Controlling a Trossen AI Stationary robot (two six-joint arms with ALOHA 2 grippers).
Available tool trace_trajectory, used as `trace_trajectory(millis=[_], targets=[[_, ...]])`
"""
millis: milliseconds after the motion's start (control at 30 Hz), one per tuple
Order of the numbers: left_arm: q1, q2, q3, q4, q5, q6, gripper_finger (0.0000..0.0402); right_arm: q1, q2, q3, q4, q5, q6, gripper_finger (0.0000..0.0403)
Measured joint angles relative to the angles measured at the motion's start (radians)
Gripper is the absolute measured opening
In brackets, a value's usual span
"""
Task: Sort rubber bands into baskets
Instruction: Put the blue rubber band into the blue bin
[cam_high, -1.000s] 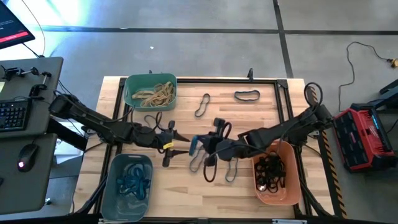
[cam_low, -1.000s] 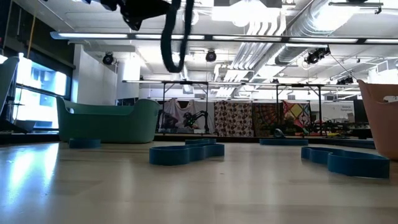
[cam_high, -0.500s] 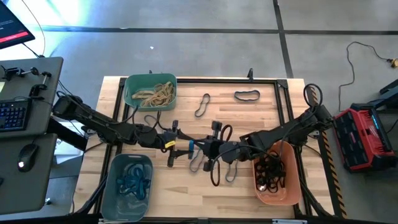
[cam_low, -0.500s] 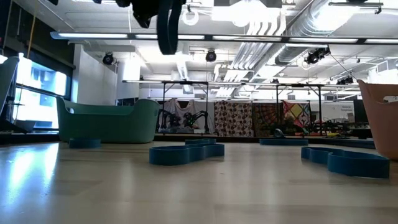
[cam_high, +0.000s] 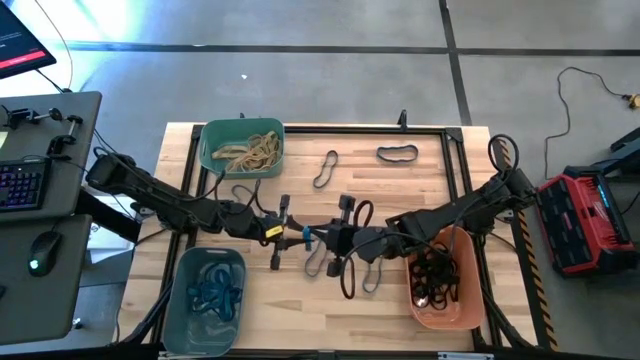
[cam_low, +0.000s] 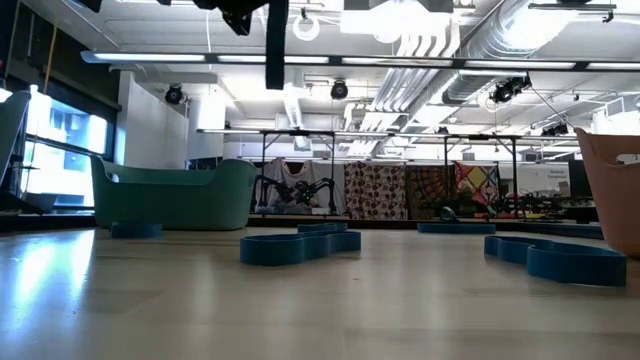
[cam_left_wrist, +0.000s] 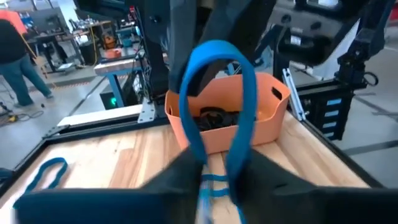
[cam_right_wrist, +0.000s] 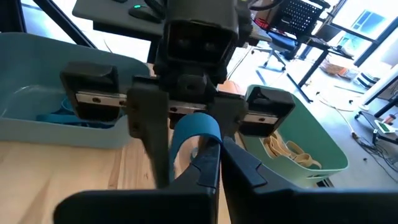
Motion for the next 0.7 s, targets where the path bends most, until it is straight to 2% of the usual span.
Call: trace_trajectory(millis=[67, 133, 300, 500, 600, 700], targets=[[0.0, -0.003, 0.0, -0.009, 0.0, 0.018, 0.0029, 0.0, 0.0, 0.0, -0.006, 0.0, 0.011, 0.0007], [0.0, -0.006, 0.0, -0.008, 0.001, 0.024, 0.0011, 0.0, 0.0, 0.0, -0.027, -0.001, 0.014, 0.002], [-0.001, -0.053, 0.0, -0.101, 0.001, 0.039, 0.0004, 0.0, 0.0, 0.0, -0.077, 0.009, 0.042, 0.0081], [-0.013, -0.194, 0.0, -0.355, 0.044, 0.007, 0.0003, -0.002, 0.0, 0.0, -0.141, 0.096, 0.074, 0.0165], [-0.039, -0.277, 0.0, -0.505, 0.083, -0.025, 0.0002, -0.013, 0.0, 0.0, -0.193, 0.099, 0.117, 0.0177], [-0.076, -0.352, 0.0, -0.66, 0.109, -0.062, 0.0001, -0.023, 0.0, 0.0, -0.213, 0.1, 0.146, 0.0162]])
